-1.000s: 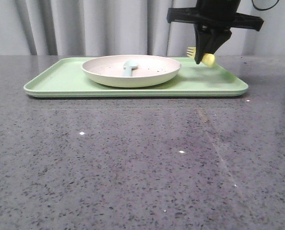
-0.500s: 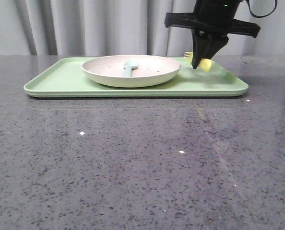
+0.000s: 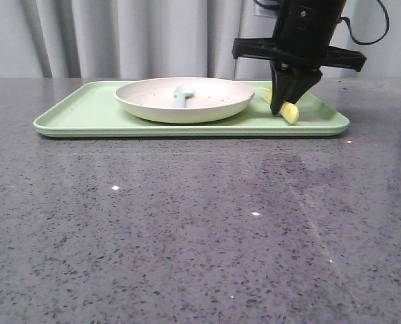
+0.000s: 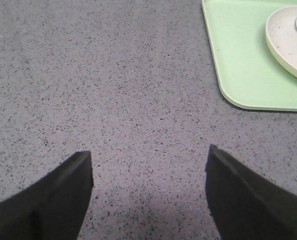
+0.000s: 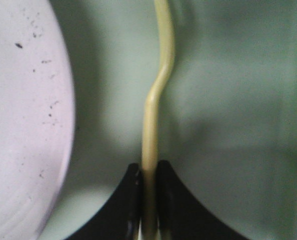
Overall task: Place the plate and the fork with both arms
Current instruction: 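Lower the fork onto the tray and open the right gripper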
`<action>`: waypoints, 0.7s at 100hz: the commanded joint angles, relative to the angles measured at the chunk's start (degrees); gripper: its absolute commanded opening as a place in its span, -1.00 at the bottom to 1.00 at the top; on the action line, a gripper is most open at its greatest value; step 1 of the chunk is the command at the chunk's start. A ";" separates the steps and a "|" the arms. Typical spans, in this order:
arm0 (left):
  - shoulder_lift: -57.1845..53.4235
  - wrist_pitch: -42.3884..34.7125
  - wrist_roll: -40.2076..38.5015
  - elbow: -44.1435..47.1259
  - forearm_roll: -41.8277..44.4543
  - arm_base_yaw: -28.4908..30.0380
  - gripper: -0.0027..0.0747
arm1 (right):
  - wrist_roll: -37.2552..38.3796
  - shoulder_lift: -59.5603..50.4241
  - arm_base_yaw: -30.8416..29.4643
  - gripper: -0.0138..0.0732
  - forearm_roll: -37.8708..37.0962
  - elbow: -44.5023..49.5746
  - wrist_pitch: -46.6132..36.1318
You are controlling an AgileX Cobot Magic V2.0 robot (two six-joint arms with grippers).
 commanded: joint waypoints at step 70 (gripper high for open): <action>0.00 -3.77 -0.69 -1.41 -0.46 0.03 0.29 | -0.82 -4.90 -0.20 0.08 -1.29 -1.16 -3.20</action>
